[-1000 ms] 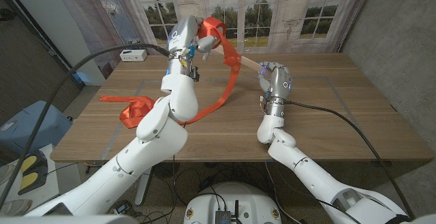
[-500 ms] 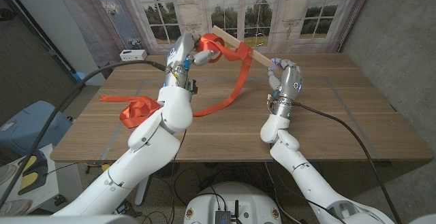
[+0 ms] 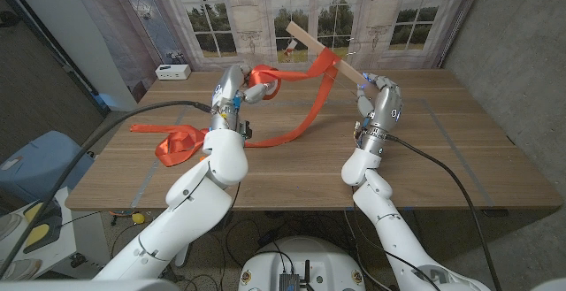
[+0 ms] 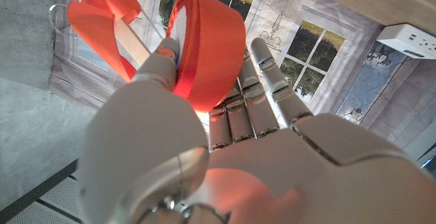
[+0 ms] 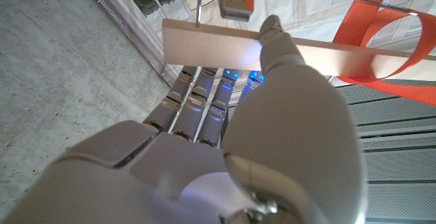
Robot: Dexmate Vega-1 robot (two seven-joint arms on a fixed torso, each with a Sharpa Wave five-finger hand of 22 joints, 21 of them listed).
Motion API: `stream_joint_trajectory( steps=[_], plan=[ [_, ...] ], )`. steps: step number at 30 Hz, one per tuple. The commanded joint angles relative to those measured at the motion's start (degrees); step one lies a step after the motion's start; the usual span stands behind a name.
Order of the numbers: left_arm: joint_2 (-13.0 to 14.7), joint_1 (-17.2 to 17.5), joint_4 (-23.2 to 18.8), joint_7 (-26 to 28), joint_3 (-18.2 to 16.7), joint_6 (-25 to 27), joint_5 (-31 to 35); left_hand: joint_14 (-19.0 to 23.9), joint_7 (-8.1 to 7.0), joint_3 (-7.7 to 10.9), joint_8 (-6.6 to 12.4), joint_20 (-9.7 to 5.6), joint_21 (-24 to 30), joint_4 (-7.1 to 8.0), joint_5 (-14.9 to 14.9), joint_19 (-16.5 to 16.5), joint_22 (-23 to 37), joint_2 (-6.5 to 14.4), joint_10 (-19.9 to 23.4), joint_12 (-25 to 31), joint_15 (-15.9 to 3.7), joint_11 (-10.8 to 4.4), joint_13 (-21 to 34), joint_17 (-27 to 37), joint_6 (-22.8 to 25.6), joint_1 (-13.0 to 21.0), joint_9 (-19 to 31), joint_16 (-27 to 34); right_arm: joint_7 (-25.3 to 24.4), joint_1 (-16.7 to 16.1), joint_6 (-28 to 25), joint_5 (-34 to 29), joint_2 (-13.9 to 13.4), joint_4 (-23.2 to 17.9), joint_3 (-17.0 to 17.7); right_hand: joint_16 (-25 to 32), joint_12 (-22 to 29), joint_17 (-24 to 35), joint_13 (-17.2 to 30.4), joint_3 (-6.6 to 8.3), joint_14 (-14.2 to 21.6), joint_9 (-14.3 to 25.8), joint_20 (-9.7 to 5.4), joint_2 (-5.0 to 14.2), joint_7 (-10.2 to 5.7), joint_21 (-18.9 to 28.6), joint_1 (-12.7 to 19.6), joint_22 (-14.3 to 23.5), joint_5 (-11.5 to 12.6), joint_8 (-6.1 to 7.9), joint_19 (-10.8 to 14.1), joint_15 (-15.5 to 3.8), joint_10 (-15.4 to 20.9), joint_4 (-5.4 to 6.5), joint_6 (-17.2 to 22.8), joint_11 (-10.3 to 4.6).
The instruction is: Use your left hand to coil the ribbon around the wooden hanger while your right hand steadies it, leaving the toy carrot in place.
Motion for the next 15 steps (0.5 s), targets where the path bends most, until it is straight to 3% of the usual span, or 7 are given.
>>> stream_joint_trajectory(
  steps=[1, 6, 15],
  plan=[
    [-1.8, 3.7, 1.9, 5.3, -3.3, 0.0, -5.8, 5.1, -3.17, 1.68, 0.19, 0.22, 0.4, 1.37, 0.3, -0.2, 0.0, 6.7, 9.1, 0.3, -7.46, -8.55, 10.1, 0.3, 5.5, 6.3, 0.2, 0.5, 0.0, -0.1, 10.8, -3.9, 7.8, 1.6, 11.1, -0.1, 0.4, 0.4, 0.4, -0.02, 0.5, 1.4, -0.03, 6.45, 0.96, 0.5, 5.7, 0.0, 0.2, 0.30, -0.2, -7.29, 3.0, 0.35, 1.8, -2.40],
    [-2.6, 4.4, 3.4, 6.8, -4.7, -1.1, -8.3, 5.2, -3.11, 1.74, 0.15, 0.27, 0.6, 1.37, 0.3, -0.2, -0.1, 6.7, 9.2, 0.3, -7.34, -8.46, 10.2, 0.3, 5.5, 6.3, 0.2, 0.5, 0.0, 0.2, 14.5, -2.0, 8.3, 2.2, 12.1, -0.3, 0.4, 0.3, 0.3, -0.01, 0.6, 1.4, 0.00, 6.51, 0.97, 0.7, 5.7, -0.1, 0.2, 0.30, -0.2, -7.37, 3.0, 0.32, 1.8, -2.30],
    [-3.0, 3.7, 5.7, 7.7, -6.1, 0.0, -12.4, 5.3, -2.91, 1.80, 0.09, 0.30, 1.0, 1.34, 0.3, -0.3, -0.2, 6.7, 9.2, 0.2, -7.31, -8.22, 10.2, 0.4, 5.6, 6.4, 0.2, 0.5, 0.0, 0.2, 19.5, 5.1, 6.0, 2.8, 9.3, -0.4, 0.4, 0.5, 0.4, -0.04, 0.7, 1.3, 0.07, 6.53, 1.02, 1.1, 5.8, -0.1, 0.1, 0.34, -0.2, -7.41, 3.1, 0.29, 1.8, -2.17]
  ],
)
